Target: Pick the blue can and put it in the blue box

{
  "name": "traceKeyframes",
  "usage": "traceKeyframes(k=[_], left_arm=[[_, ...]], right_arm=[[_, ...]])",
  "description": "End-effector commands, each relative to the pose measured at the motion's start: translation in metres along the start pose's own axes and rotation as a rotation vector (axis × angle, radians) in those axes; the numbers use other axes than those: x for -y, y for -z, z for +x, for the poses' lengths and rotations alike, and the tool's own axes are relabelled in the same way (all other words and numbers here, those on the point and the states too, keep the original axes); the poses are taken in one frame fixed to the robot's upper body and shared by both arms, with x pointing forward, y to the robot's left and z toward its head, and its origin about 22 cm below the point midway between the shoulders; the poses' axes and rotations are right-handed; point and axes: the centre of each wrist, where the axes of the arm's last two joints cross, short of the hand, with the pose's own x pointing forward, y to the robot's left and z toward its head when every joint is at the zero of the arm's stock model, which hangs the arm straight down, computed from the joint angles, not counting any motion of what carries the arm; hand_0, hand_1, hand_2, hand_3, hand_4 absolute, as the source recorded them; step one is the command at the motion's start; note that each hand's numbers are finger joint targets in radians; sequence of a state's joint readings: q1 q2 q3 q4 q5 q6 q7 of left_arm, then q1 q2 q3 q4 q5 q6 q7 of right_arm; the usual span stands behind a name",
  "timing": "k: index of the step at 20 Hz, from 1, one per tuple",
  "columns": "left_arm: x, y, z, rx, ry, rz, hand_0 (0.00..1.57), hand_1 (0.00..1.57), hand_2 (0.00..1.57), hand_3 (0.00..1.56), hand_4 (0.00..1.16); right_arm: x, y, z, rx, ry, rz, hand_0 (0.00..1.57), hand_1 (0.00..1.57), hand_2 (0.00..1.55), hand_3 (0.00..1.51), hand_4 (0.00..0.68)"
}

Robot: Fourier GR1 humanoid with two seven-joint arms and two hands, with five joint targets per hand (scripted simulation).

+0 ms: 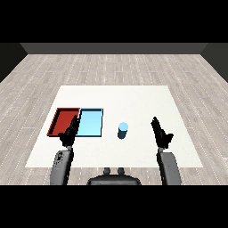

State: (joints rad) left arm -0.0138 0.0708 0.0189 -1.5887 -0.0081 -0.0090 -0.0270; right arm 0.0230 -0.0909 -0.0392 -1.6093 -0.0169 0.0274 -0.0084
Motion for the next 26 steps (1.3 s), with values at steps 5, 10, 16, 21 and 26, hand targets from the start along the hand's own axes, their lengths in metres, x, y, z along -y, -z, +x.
traceKeyframes(k=[5,10,16,21,26], left_arm=[[-0.010,0.004,0.005,-0.019,0.016,0.005,0.00,0.00,0.00,0.00,0.00],[-0.014,0.016,0.024,0.389,-0.094,-0.022,0.00,0.00,0.00,0.00,0.00],[-0.030,0.003,0.030,0.419,-0.099,-0.035,0.00,0.00,0.00,0.00,0.00],[-0.029,-0.006,0.016,0.410,-0.124,-0.049,0.00,0.00,0.00,0.00,0.00],[-0.004,-0.004,0.028,0.420,-0.102,0.002,0.00,0.00,0.00,0.00,0.00]], right_arm=[[-0.028,0.017,0.010,0.022,-0.037,0.017,0.00,0.00,0.00,0.00,0.000],[-0.026,0.008,0.007,0.241,0.178,0.118,0.00,0.00,0.00,0.00,0.000],[-0.055,0.002,0.010,0.257,0.183,0.120,0.00,0.00,0.00,0.00,0.000],[-0.034,0.005,0.012,0.267,0.205,0.129,0.00,0.00,0.00,0.00,0.000],[-0.043,0.024,0.013,0.247,0.185,0.165,0.00,0.00,0.00,0.00,0.000]])
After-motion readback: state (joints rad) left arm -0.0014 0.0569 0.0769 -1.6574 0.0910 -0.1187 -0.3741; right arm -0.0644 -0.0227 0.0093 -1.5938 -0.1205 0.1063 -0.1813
